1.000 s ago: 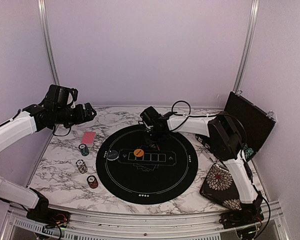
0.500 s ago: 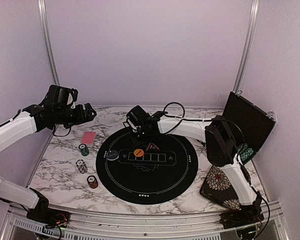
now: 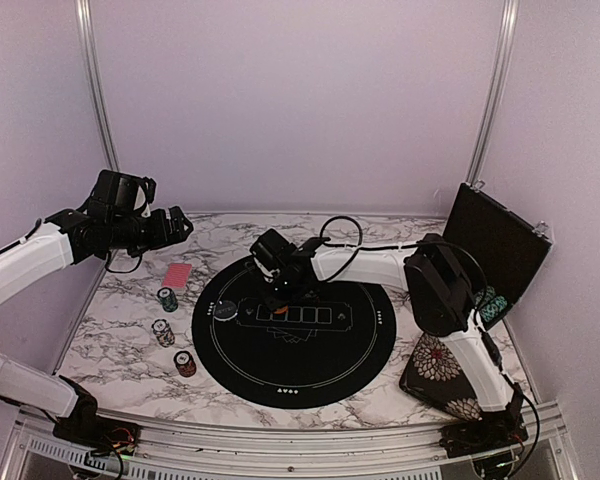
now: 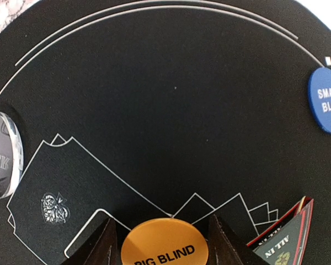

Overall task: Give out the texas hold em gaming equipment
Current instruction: Move the big blind button to the big blind area.

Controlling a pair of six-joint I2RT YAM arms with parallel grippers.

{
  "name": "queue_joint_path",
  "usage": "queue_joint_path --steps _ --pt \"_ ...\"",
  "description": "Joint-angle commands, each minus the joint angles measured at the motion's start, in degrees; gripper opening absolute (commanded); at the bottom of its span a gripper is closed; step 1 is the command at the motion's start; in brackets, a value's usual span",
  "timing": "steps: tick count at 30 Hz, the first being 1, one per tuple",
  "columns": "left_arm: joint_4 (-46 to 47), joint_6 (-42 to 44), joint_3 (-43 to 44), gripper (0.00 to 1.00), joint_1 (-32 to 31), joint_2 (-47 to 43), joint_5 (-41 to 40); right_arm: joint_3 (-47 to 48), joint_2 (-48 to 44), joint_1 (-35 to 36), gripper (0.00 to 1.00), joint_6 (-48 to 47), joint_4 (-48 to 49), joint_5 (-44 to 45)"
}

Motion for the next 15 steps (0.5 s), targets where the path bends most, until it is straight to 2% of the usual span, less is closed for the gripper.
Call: queue_joint_path --steps 1,7,15 --pt "0.0 0.1 -0.3 0.99 0.3 -0.8 0.3 -3.3 -1.1 0.5 0.54 1.1 -0.5 -1.4" --pt "0.0 -0.1 -0.3 0.99 0.3 -1.0 0.4 -4.6 -1.7 0.3 0.54 2.0 -0.8 0.1" --pt "0.0 -0.1 -0.6 0.99 0.3 -1.0 0.1 -11.6 -5.2 -1.3 0.50 3.5 3.0 -2.3"
